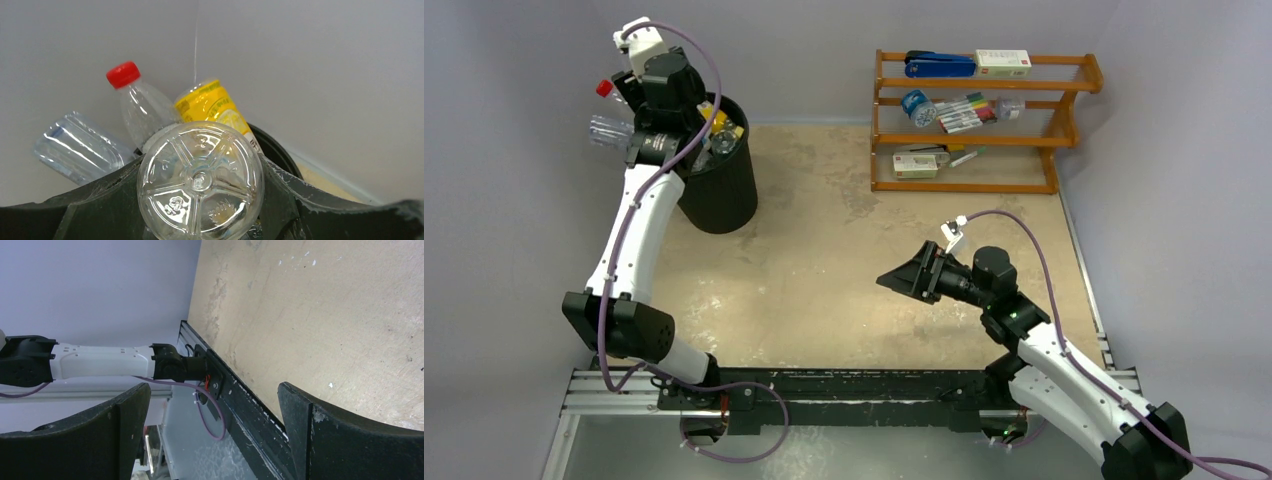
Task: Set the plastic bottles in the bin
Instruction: Place the plastic bottle in the trash bin.
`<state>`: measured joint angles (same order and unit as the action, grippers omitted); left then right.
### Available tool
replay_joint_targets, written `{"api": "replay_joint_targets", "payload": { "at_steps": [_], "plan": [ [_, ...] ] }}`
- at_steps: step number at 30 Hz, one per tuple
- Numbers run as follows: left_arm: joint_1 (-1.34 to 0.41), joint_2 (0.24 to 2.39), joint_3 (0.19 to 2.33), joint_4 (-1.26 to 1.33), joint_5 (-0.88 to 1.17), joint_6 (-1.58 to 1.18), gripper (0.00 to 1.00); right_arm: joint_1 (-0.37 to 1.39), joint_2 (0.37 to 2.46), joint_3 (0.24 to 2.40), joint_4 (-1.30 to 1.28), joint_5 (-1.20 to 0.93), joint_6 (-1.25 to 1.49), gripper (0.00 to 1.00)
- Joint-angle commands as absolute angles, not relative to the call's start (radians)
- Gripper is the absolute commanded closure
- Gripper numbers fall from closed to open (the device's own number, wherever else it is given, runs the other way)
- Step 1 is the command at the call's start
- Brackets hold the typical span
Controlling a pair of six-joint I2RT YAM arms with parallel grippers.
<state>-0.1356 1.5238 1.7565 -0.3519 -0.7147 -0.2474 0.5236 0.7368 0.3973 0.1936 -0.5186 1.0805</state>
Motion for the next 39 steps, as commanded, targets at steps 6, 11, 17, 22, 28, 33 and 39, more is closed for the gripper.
{"api": "replay_joint_targets", "payload": {
  "at_steps": [6,11,17,22,28,33,39],
  "plan": [
    [-0.129,1.479,1.638,-0.223,-0.710,-0.222,0.43,0.528,0.703,0.384,0.253,-0.531,1.092,0.00],
    [-0.128,1.486,1.603,-0.209,-0.684,-0.228,0.43,0.528,0.705,0.381,0.263,-0.528,1.095,0.00],
    [-0.129,1.488,1.575,-0.207,-0.680,-0.231,0.42,0.527,0.706,0.379,0.269,-0.525,1.096,0.00],
    [-0.129,1.499,1.560,-0.212,-0.677,-0.233,0.42,0.528,0.710,0.376,0.272,-0.525,1.097,0.00],
    [-0.128,1.521,1.550,-0.222,-0.671,-0.238,0.41,0.527,0.699,0.376,0.267,-0.523,1.097,0.00],
    [-0.128,1.526,1.558,-0.245,-0.656,-0.241,0.37,0.527,0.691,0.373,0.262,-0.522,1.098,0.00],
    [-0.128,1.508,1.586,-0.280,-0.664,-0.243,0.20,0.527,0.691,0.371,0.265,-0.520,1.100,0.00]
  ]
}}
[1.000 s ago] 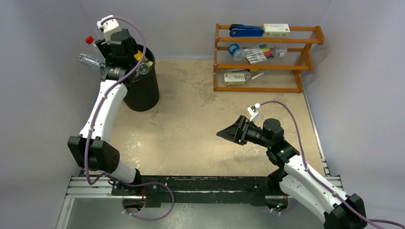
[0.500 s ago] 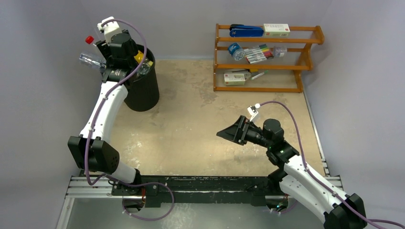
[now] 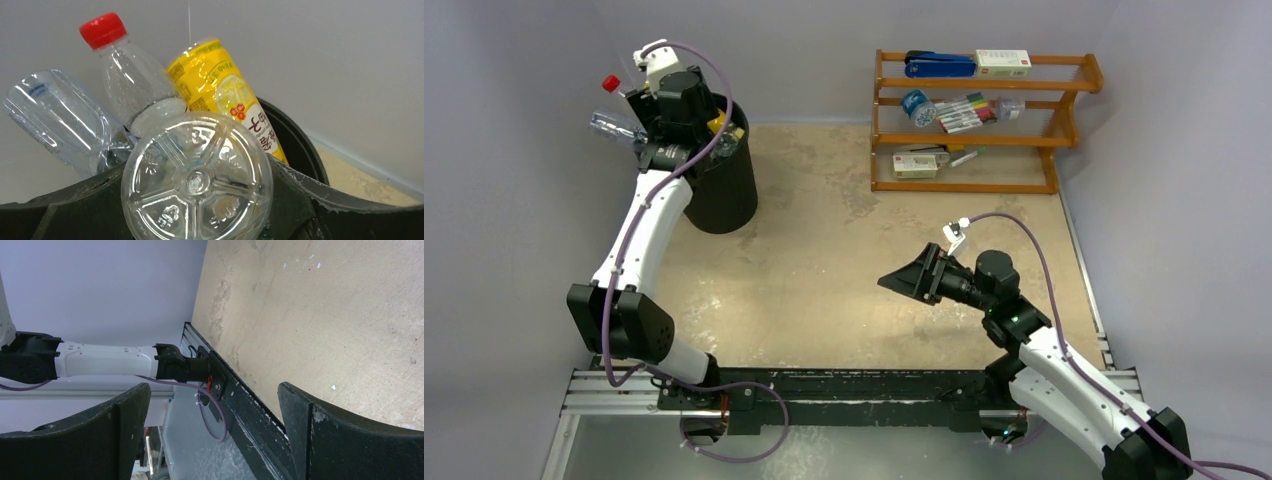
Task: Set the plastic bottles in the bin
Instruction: Place the plastic bottle in the trash bin.
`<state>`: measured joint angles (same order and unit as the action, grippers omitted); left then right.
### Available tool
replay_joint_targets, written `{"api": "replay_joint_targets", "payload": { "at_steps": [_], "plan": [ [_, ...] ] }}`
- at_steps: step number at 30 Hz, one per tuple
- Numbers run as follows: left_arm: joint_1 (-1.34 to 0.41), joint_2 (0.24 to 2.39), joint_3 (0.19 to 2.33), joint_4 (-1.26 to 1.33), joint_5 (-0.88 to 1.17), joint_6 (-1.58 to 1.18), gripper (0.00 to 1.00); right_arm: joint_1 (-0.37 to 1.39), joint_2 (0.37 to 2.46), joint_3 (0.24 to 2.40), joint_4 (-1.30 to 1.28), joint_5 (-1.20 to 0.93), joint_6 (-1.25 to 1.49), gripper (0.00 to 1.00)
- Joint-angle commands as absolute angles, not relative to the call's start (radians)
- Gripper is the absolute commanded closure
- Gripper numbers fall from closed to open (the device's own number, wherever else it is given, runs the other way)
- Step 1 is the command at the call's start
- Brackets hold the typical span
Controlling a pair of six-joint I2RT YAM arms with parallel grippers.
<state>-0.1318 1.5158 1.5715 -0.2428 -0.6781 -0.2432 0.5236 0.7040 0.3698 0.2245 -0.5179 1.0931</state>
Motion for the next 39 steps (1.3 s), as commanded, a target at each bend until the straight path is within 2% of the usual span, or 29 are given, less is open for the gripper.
{"api": "replay_joint_targets", "payload": {
  "at_steps": [1,4,25,39],
  "plan": [
    [-0.129,1.503,1.592,-0.285,-0.664,-0.244,0.19,0.528,0.691,0.371,0.267,-0.520,1.099,0.00],
    [-0.128,1.496,1.614,-0.305,-0.668,-0.244,0.15,0.528,0.694,0.371,0.269,-0.522,1.101,0.00],
    [-0.128,1.442,1.793,-0.483,-0.637,-0.297,0.14,0.528,0.693,0.383,0.258,-0.522,1.102,0.00],
    [-0.127,1.448,2.061,-0.663,-0.579,-0.331,0.13,0.527,0.659,0.385,0.219,-0.510,1.097,0.00]
  ]
}}
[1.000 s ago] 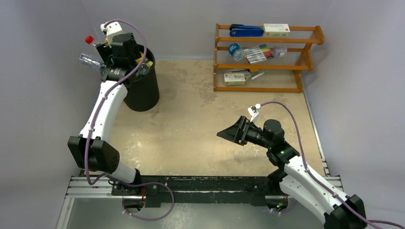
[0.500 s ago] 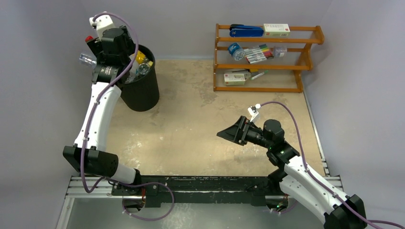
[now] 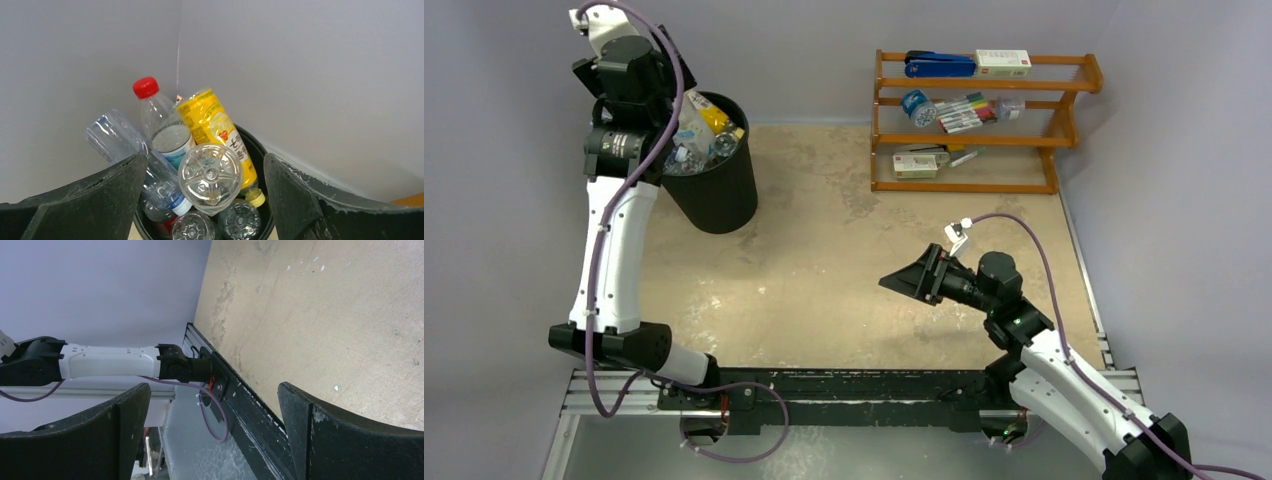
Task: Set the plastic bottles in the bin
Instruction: Place the plastic bottle in the trash bin, then reset both arms
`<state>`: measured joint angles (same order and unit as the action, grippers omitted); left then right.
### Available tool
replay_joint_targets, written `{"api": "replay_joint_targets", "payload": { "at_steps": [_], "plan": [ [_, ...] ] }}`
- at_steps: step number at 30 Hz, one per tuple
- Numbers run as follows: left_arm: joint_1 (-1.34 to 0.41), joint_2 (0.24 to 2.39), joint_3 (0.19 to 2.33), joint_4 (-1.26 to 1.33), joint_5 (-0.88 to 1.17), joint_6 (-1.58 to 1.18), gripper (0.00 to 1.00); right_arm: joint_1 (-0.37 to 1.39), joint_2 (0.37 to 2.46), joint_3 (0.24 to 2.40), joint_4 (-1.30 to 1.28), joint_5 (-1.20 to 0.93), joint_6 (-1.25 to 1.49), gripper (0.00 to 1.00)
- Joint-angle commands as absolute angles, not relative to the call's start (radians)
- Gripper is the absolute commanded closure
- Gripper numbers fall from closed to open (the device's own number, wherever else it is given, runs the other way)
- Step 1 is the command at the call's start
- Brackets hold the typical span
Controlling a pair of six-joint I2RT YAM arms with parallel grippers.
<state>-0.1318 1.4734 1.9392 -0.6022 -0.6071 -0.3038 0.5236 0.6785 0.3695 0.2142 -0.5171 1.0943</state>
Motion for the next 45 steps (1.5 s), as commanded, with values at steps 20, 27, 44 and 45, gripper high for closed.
{"api": "replay_joint_targets", "payload": {
  "at_steps": [20,27,44,45],
  "plan": [
    [-0.128,1.287,2.199,-1.001,-0.412,-0.492,0.13,0.528,0.652,0.490,0.091,-0.486,1.051,0.00],
    [-0.128,1.077,1.807,-0.890,-0.264,-0.524,0.12,0.528,0.677,0.616,-0.036,-0.400,0.970,0.00],
    [-0.136,0.933,0.992,-0.511,0.018,-0.730,0.12,0.441,0.880,0.892,-0.126,-0.058,0.577,0.00],
    [-0.145,0.940,0.957,-0.476,0.017,-0.740,0.12,0.388,0.910,0.890,-0.112,-0.102,0.567,0.00]
  ]
}}
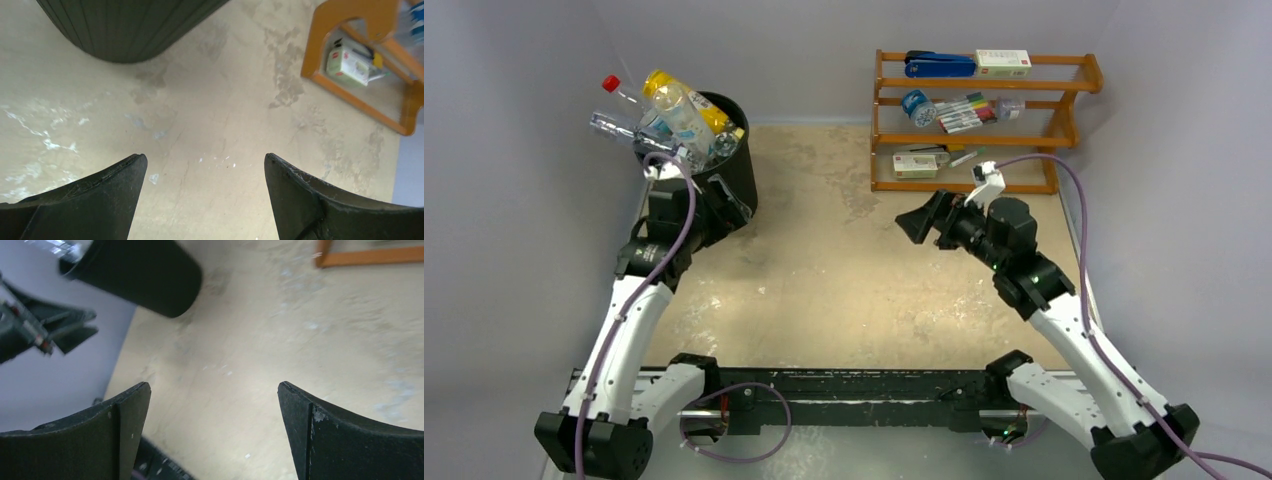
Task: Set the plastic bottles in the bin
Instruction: Reset both arms
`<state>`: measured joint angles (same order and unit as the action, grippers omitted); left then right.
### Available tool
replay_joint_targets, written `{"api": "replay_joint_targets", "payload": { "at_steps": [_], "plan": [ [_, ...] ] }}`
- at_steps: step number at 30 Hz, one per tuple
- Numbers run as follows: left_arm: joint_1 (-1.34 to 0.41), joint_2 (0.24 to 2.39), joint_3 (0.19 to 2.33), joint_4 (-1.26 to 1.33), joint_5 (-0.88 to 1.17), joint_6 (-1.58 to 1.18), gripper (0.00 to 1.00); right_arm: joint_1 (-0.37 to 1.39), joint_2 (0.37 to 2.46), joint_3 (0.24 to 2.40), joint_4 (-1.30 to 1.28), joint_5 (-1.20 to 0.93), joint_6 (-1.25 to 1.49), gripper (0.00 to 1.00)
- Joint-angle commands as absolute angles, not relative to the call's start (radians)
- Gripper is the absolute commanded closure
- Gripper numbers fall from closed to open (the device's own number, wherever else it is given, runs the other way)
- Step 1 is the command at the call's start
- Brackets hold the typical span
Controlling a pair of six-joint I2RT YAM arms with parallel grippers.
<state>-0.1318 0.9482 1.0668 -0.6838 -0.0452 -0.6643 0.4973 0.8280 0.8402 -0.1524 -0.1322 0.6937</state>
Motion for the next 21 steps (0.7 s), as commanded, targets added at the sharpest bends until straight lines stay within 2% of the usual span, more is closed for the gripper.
{"api": "replay_joint_targets", "payload": {
  "at_steps": [1,4,7,17,21],
  "plan": [
    [-0.160,0.950,0.923,-0.445,0.010,-0.747,0.12,0.326,0.933,0.878,-0.091,-0.156,0.562,0.00],
    [-0.211,0.989,0.844,-0.369,-0.057,-0.744,0.12,0.171,0.972,0.833,-0.023,-0.216,0.543,0.00],
    [-0.233,1.023,0.768,-0.293,-0.126,-0.730,0.12,0.098,1.003,0.799,0.029,-0.151,0.499,0.00],
    [-0.232,1.188,0.677,-0.109,-0.348,-0.617,0.12,0.036,1.104,0.655,0.268,0.149,0.424,0.00],
    [-0.228,1.213,0.654,-0.043,-0.480,-0.549,0.11,0.024,1.087,0.537,0.473,0.303,0.361,0.00]
  ]
}}
